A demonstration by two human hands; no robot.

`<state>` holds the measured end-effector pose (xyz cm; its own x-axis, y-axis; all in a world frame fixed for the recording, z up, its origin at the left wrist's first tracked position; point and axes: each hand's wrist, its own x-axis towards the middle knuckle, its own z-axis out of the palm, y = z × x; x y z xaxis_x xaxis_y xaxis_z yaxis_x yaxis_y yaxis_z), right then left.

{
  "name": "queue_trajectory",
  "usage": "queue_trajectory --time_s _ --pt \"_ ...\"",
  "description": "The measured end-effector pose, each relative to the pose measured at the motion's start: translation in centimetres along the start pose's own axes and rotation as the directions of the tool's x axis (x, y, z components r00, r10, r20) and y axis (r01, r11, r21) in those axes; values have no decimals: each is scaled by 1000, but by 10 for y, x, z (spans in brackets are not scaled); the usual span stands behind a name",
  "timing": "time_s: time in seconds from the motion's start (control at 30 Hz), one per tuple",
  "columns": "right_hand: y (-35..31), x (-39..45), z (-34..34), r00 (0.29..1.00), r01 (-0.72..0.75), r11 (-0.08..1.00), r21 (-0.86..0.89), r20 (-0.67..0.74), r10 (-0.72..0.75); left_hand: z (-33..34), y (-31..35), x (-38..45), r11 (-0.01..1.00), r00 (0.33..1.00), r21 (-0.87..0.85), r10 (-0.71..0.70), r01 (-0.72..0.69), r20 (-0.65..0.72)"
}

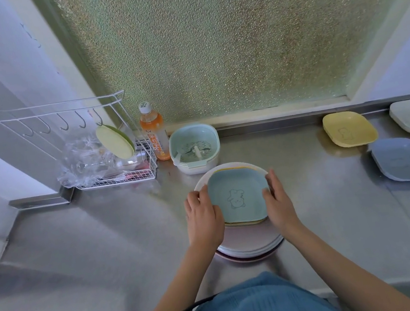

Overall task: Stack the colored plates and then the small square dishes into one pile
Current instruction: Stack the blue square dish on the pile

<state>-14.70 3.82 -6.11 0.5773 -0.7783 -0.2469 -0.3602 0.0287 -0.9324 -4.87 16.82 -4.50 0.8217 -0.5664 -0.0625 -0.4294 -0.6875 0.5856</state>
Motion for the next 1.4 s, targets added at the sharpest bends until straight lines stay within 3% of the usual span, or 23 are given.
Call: queue_trajectory --time_s 0.17,0.3,0.4,0.43,0.5,0.6,0.73,0.93,1.4 --pt "7 7 -1 996 85 986 -142 24 -82 9 -7 1 997 999 -75 25 -21 44" --pt "8 7 -4 995 99 988 -120 33 -96 10 -13 -2 982 999 -188 30 -25 25" --pt "11 2 -10 993 86 992 -91 -68 -93 0 -25 1 949 987 -288 -150 129 -54" --pt "14 0 -13 990 79 991 -111 -105 -90 -1 -32 4 907 967 -359 -251 220 -43" --pt "23 -3 -20 988 9 994 -113 -150 -26 -3 -42 10 747 905 -520 -402 414 142" --pt "35 -9 -24 985 -145 989 -12 -92 144 -3 -39 7 458 792 -649 -409 607 452" --pt "48 -15 -27 988 -151 988 -41 -30 150 0 -28 0 477 801 -644 -344 598 490" --pt "50 1 -53 980 -177 984 -27 -102 173 15 -2 6 504 828 -663 -244 553 505" --pt "72 86 -218 956 -246 968 -45 -179 234 115 138 24 504 796 -654 -121 564 593"
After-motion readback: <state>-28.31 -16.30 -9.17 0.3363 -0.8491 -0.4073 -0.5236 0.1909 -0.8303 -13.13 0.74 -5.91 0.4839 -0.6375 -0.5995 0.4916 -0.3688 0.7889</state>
